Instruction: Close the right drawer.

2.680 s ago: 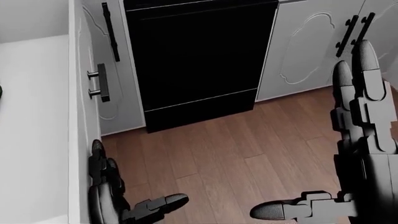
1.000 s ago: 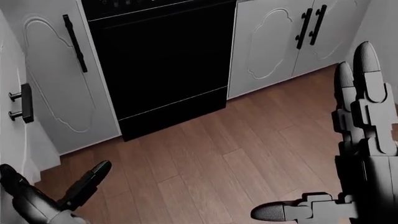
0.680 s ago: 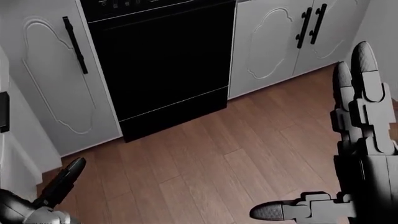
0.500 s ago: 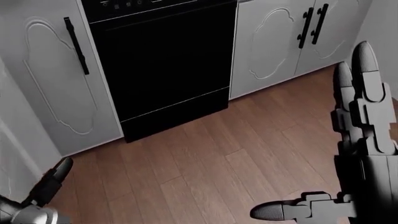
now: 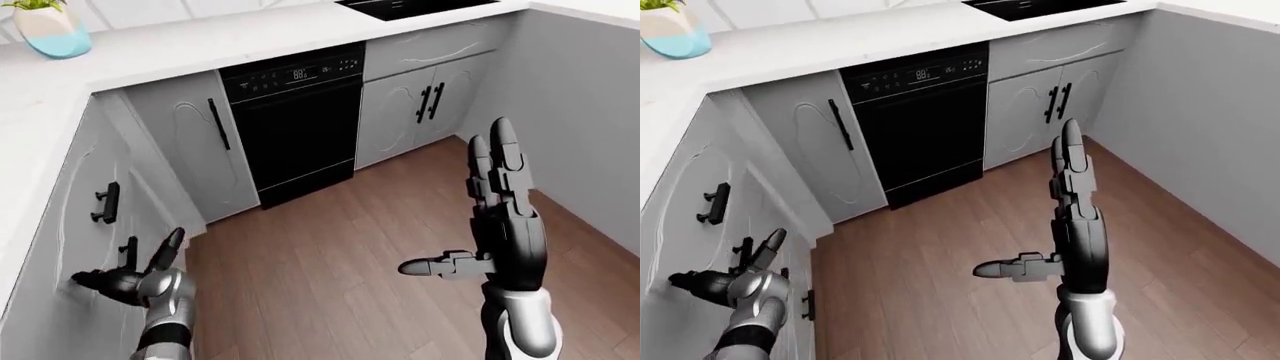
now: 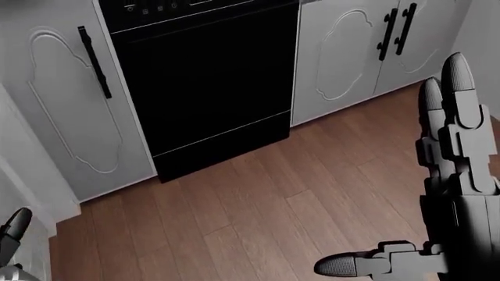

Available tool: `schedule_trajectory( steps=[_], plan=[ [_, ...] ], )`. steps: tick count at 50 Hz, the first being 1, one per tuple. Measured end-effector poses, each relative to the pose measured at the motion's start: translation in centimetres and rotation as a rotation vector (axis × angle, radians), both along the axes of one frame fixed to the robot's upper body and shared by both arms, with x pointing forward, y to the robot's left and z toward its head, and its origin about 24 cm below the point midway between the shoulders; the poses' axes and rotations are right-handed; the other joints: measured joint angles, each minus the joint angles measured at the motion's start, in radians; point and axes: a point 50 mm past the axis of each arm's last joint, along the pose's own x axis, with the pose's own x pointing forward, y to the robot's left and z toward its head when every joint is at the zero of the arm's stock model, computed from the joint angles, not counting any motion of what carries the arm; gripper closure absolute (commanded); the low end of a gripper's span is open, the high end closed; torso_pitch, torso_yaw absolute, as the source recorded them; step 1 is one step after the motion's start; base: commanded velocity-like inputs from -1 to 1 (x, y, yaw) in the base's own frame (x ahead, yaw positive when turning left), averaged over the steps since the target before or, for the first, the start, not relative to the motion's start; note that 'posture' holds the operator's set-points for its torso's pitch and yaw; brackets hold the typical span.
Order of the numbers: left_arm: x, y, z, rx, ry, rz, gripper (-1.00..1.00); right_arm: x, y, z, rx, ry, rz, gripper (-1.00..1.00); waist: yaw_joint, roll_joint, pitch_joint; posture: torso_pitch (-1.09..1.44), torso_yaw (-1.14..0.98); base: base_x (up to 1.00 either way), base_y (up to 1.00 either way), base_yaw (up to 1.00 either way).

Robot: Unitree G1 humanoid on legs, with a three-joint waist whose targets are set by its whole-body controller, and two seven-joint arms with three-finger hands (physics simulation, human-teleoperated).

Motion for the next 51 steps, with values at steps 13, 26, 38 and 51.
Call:
schedule_trajectory(
  steps=[13,26,38,51],
  plan=[
    [-1.8,4.1,0.0,-0.024,0.010,0.129,-1.00,0.1,-0.1,-0.2,0.001,0.003,-0.002,-1.00,-0.010,0.006,0.006,0.00,0.00,0.00,0.00,0.00],
    [-3.2,5.9,0.1,-0.049,0.010,0.215,-1.00,0.3,0.1,-0.2,-0.002,0.011,-0.001,-1.00,-0.015,0.009,0.015,0.00,0.00,0.00,0.00,0.00],
    [-5.1,8.0,-0.1,-0.099,0.012,0.304,-1.00,0.2,0.0,-0.1,-0.003,0.009,-0.005,-1.00,-0.043,0.021,0.017,0.00,0.00,0.00,0.00,0.00],
    [-6.4,9.4,0.1,-0.100,0.001,0.356,-1.00,0.3,0.0,-0.3,-0.004,0.013,-0.008,-1.00,-0.056,0.023,0.022,0.00,0.00,0.00,0.00,0.00]
  ],
)
